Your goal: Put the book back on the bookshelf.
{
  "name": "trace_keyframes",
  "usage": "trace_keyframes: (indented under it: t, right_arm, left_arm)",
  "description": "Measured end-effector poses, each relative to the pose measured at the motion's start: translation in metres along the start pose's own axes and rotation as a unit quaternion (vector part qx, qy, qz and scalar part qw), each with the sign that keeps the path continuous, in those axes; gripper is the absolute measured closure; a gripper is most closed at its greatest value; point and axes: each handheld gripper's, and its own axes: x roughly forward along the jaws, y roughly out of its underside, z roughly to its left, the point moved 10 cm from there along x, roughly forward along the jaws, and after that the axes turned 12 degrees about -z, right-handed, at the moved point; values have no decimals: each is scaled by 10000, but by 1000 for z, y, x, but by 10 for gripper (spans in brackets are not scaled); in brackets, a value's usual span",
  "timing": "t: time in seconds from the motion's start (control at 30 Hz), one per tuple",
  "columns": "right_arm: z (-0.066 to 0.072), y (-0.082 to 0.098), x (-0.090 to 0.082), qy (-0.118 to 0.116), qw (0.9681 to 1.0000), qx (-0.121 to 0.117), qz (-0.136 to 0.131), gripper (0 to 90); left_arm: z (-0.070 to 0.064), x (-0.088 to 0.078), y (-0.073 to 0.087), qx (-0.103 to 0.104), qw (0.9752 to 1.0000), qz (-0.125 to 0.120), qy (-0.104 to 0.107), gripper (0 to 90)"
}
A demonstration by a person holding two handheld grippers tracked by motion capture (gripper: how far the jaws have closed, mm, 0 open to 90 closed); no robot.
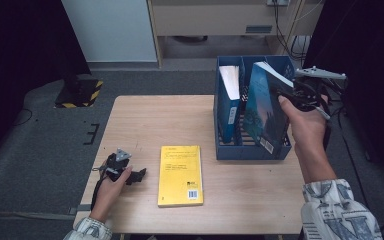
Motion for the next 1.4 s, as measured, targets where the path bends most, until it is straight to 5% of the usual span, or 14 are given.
trace_keyframes:
  t: [0.63,1.17,1.4]
  right_arm:
    - [-19,5,22,126,9962,831,-215,736]
    - [-30,3,14,230,9966,763,-206,736]
    - [-32,5,29,356,9967,711,-169,736]
  left_arm:
    - [0,0,0,-2,10000,-1,-2,0]
    - [0,0,0,-1,10000,2,-3,0]
    - [0,0,0,-2,10000,1,-2,0]
